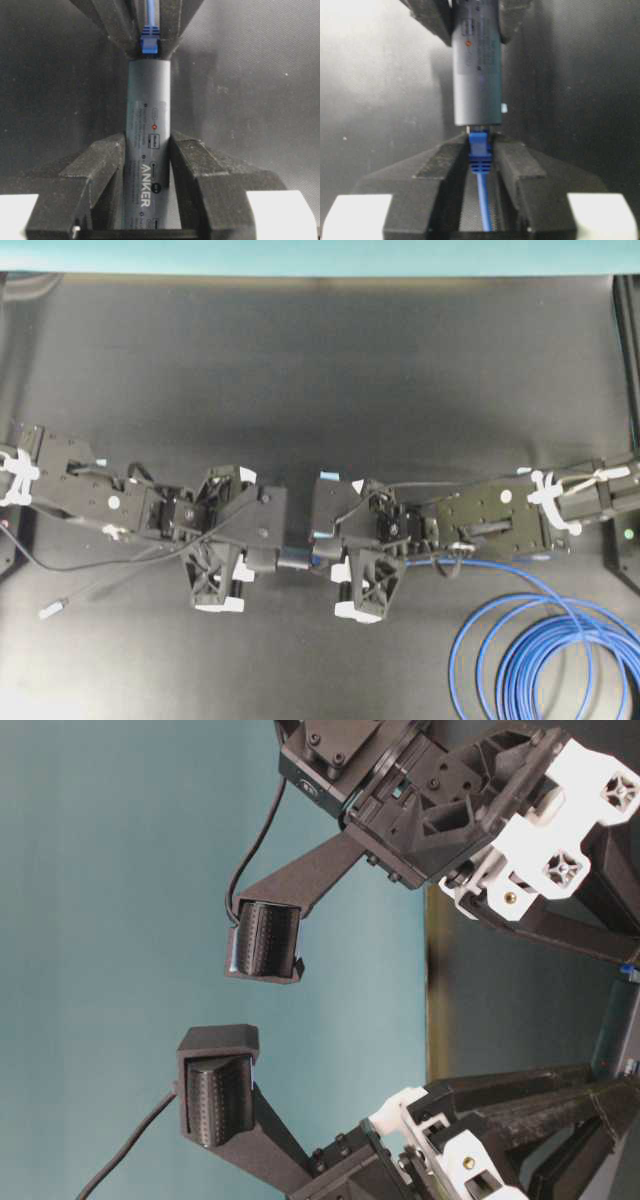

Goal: Insert the LAN cable into the hub.
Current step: 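Hold the plug pressed into the hub with both grippers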

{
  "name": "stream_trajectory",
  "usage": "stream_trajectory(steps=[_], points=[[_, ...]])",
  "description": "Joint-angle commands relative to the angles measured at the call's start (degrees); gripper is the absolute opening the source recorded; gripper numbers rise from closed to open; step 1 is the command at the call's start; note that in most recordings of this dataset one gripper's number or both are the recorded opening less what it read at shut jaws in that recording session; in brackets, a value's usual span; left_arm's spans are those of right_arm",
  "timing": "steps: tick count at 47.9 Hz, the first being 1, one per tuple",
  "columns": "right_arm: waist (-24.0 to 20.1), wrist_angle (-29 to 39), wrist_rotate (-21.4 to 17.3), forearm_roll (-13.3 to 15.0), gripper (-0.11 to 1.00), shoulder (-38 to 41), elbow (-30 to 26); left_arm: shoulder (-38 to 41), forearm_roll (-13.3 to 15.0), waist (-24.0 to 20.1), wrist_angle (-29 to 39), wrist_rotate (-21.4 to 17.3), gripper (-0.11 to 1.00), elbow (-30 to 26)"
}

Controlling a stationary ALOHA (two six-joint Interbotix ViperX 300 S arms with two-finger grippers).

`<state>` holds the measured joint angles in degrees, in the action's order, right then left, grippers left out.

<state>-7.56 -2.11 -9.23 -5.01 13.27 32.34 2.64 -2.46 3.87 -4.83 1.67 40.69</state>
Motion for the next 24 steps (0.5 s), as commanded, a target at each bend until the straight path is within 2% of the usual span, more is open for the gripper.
stream_trajectory(steps=[1, 24], points=[[1.4, -2.6, 0.4, 0.1, 0.13, -1.2, -1.3, -0.8, -0.2, -0.1, -2.8, 0.2, 0.28, -0.4], [1.2, -0.4, 0.2, 0.1, 0.16, -1.1, -1.3, -1.2, -0.2, 0.4, -4.5, -0.1, 0.28, 1.4]])
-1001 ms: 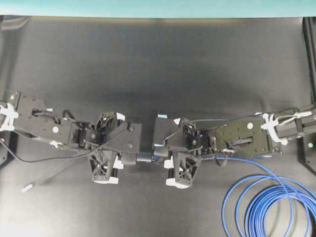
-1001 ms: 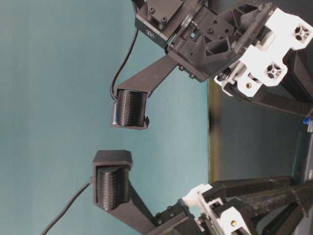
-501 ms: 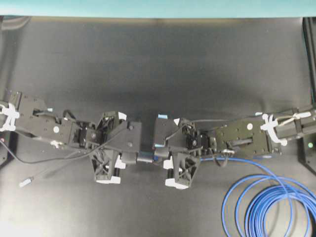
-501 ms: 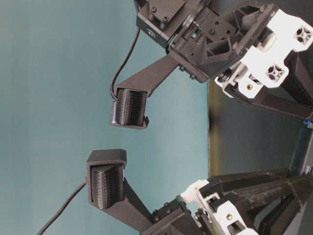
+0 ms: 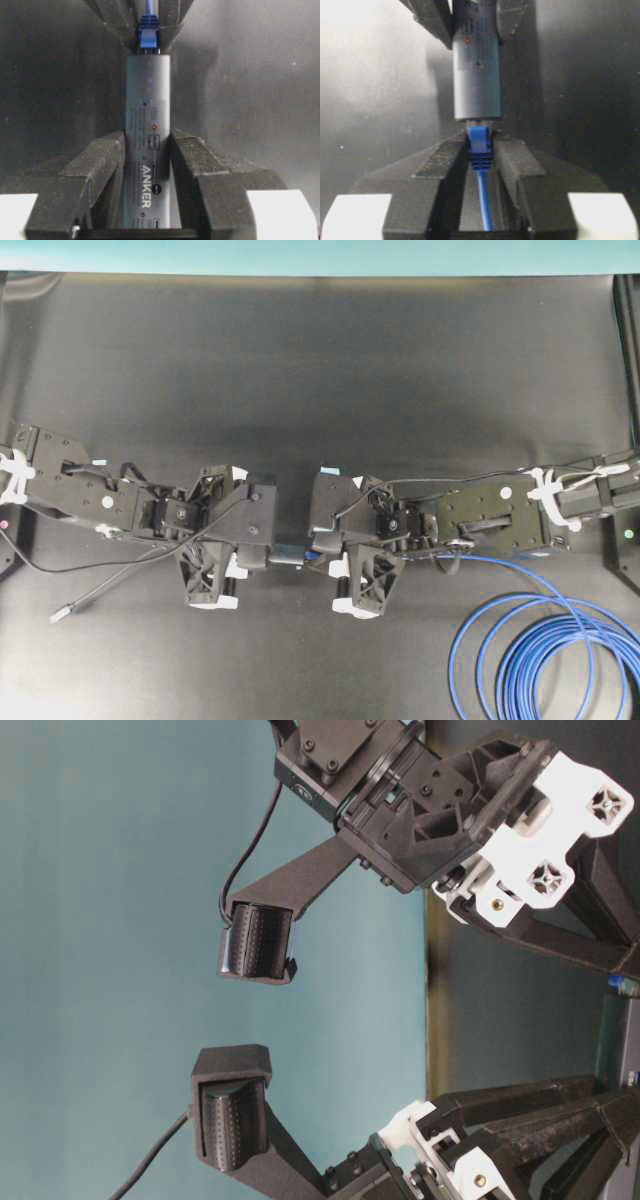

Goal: Insert the LAN cable into the hub.

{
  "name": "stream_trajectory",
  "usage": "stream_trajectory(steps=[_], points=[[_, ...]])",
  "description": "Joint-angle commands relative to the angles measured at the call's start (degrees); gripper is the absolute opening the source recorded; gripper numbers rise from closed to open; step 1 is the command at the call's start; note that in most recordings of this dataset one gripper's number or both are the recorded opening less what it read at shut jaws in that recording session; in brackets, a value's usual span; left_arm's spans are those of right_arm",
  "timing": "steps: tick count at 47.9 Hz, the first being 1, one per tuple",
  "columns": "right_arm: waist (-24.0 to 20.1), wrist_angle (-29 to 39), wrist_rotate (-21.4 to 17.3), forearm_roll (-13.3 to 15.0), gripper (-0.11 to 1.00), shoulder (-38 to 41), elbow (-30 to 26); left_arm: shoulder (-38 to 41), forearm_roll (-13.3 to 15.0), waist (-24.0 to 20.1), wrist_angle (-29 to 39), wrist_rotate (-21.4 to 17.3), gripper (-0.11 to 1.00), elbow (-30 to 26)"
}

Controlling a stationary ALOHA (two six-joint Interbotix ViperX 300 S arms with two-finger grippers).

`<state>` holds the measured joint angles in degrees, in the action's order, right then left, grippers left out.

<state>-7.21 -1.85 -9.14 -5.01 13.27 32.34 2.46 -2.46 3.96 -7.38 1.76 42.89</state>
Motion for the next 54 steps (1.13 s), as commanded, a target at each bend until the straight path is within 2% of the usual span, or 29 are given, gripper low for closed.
stream_trajectory(steps=[1, 9, 10, 14, 19, 22, 28, 54], points=[[0.9, -0.5, 0.1, 0.1, 0.19, -1.1, -1.3, -1.1, -0.2, 0.4, -1.9, -0.2, 0.28, -0.8], [0.9, -0.4, -0.2, 0.1, 0.61, -1.1, -1.3, -1.0, -0.2, 0.3, -1.1, 1.2, 0.29, -0.7], [0.9, -0.4, -0.2, 0.0, 0.65, -1.1, -1.3, -1.0, -0.2, 0.3, -1.0, 1.4, 0.31, -0.7], [0.9, -0.2, -0.2, 0.1, 0.77, -1.1, -1.2, -0.9, -0.2, 0.1, -0.4, 2.9, 0.56, -0.7], [0.9, 0.4, -0.4, 0.1, 0.79, -1.3, -0.6, -1.1, -0.2, -0.2, -0.3, 4.0, 0.82, -0.4], [0.8, 0.4, -0.4, 0.0, 0.79, -1.5, -0.4, -1.1, -0.2, -0.3, -0.3, 4.0, 0.89, 0.0], [0.3, 0.5, -0.5, 0.0, 0.79, -2.0, 0.5, -1.4, -0.2, -0.3, -0.3, 4.1, 0.85, 0.6], [-1.1, 0.4, -0.7, -0.3, 0.79, -5.3, 5.8, -7.6, -0.2, -0.3, -0.3, 4.3, 0.87, 5.8]])
